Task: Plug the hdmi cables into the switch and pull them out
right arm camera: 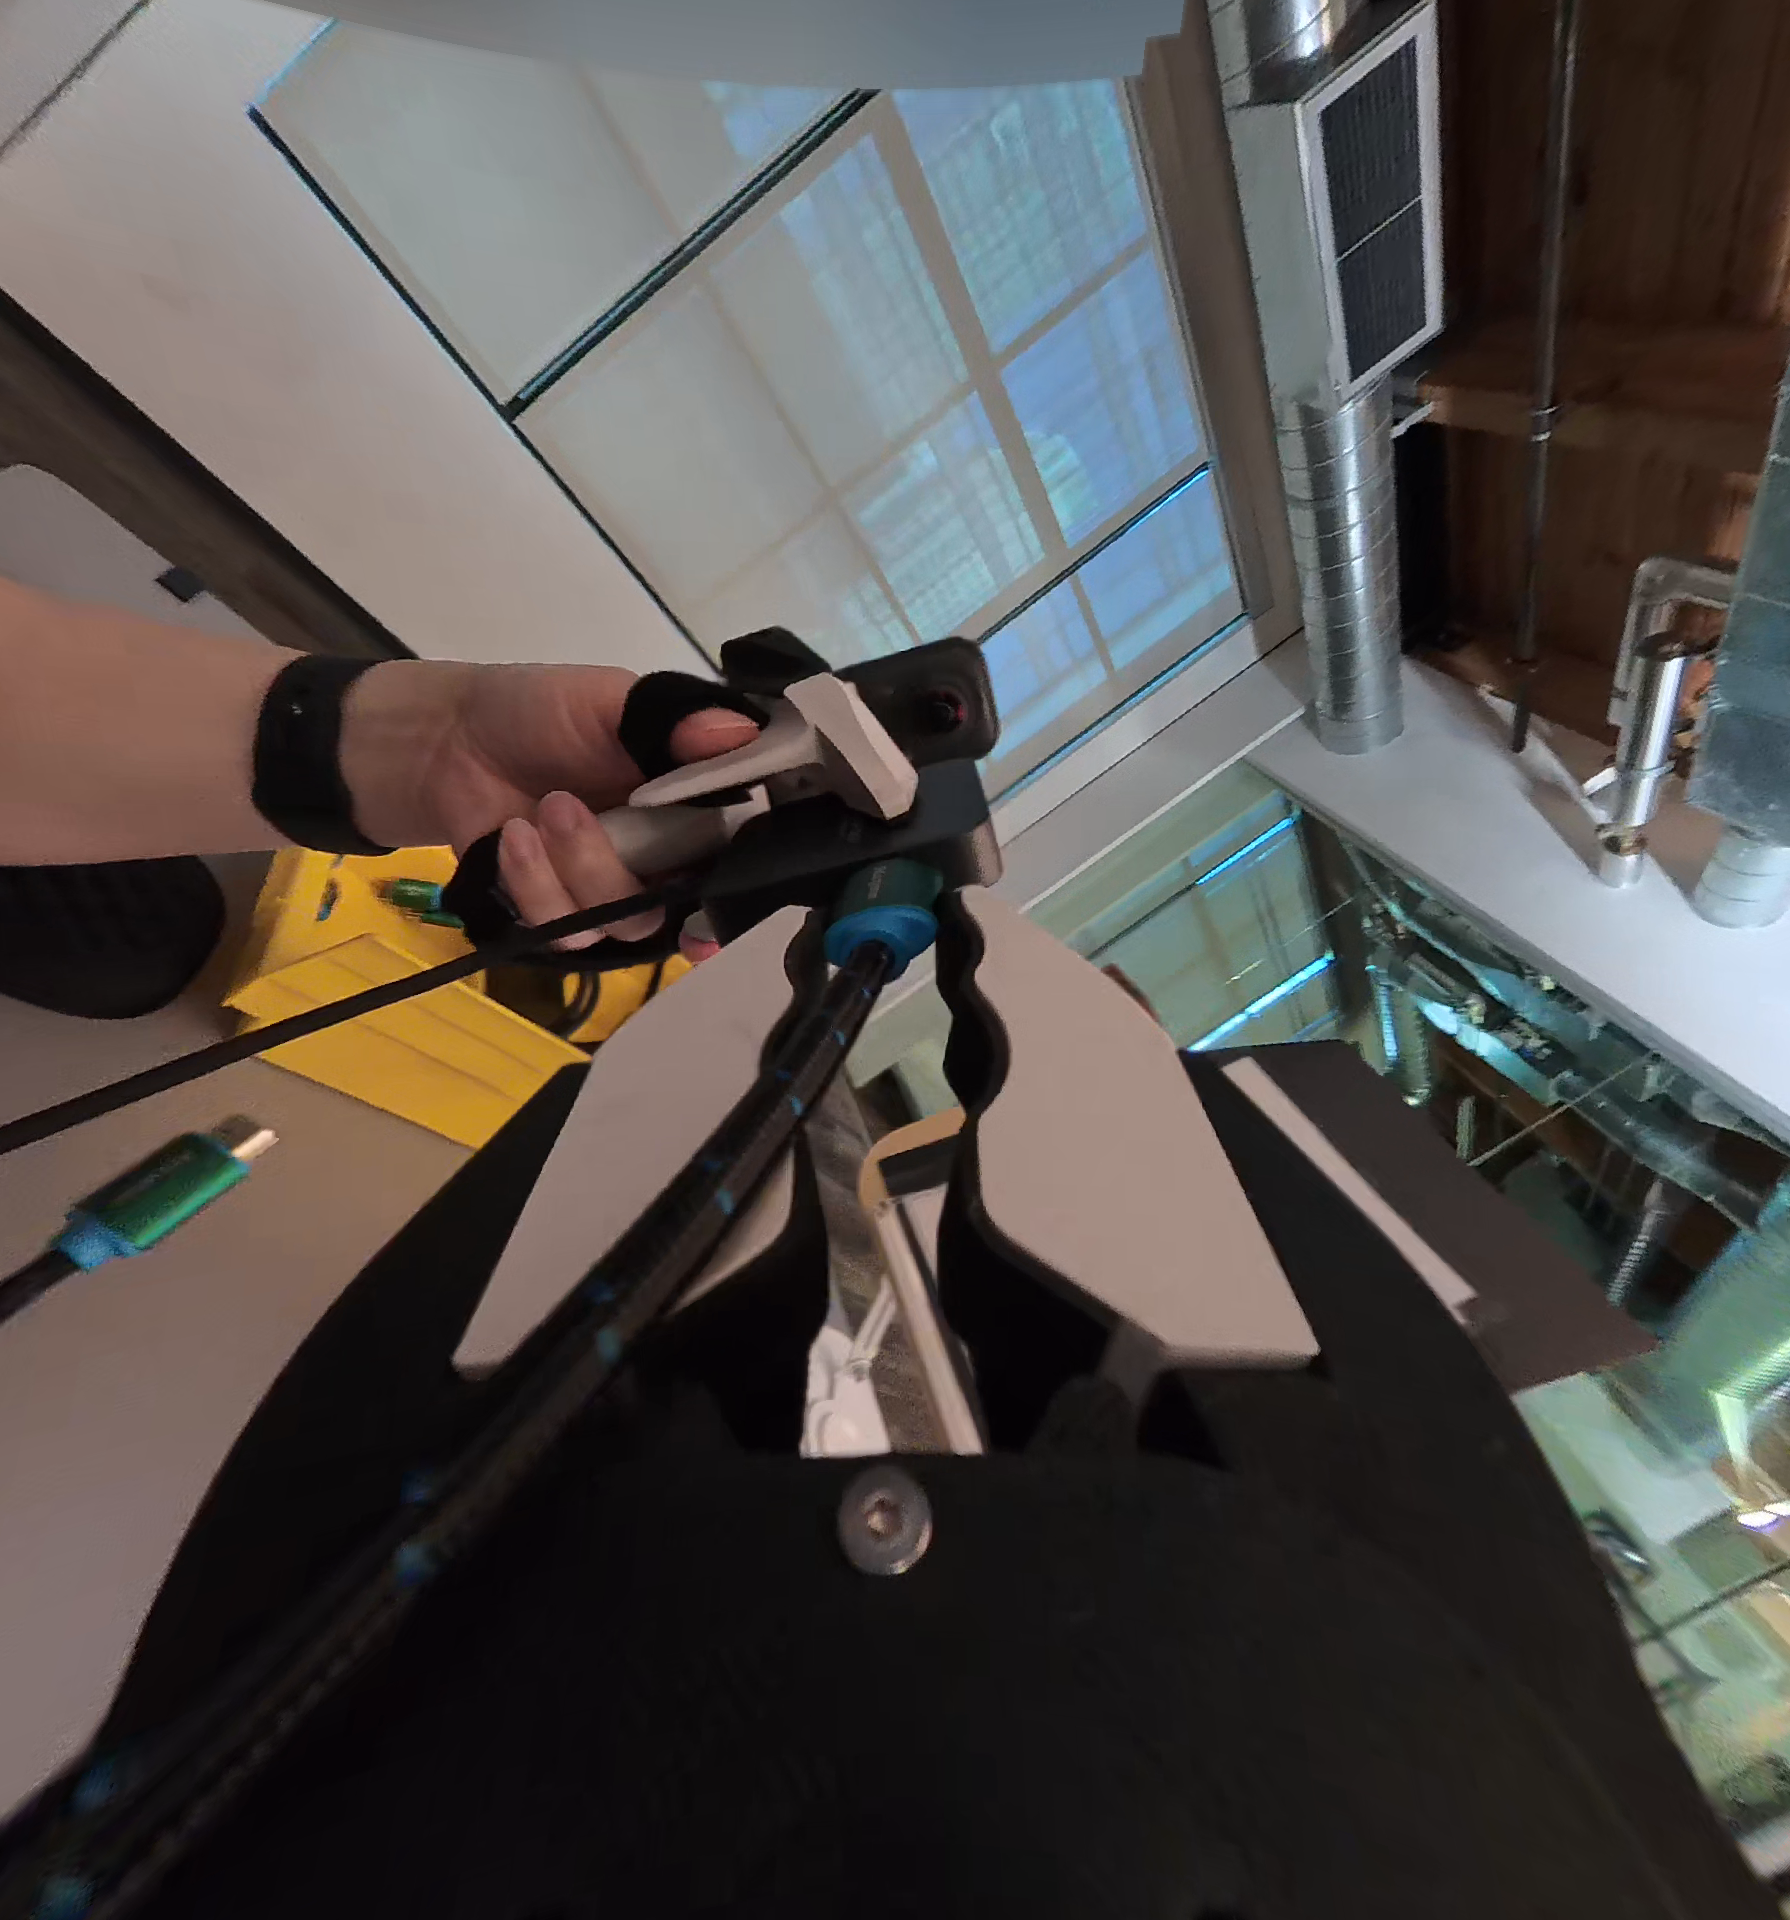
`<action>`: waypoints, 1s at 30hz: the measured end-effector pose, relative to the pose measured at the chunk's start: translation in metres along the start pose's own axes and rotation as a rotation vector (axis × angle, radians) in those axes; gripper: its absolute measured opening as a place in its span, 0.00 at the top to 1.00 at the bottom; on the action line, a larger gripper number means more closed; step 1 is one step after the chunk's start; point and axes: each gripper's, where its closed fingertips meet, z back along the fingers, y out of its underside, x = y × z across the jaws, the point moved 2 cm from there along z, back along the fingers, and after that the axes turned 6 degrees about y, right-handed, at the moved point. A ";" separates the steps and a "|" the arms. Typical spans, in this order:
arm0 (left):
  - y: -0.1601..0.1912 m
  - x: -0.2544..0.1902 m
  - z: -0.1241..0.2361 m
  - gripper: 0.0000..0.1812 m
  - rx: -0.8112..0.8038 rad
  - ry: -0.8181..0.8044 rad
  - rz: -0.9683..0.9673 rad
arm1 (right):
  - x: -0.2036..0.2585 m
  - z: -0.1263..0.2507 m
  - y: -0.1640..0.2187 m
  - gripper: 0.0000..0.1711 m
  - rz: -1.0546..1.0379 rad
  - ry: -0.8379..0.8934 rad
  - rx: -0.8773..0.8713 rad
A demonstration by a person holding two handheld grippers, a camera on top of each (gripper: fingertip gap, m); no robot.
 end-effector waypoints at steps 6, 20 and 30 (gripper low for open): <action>0.001 0.004 0.000 0.93 -0.004 -0.030 -0.003 | -0.001 -0.001 0.005 0.88 -0.031 -0.001 0.002; -0.006 0.001 0.003 0.93 -0.043 -0.073 -0.041 | -0.002 -0.008 0.004 0.88 -0.042 0.055 -0.046; -0.005 0.009 0.006 0.93 -0.048 -0.078 0.023 | -0.003 -0.009 0.010 0.87 -0.043 0.055 -0.029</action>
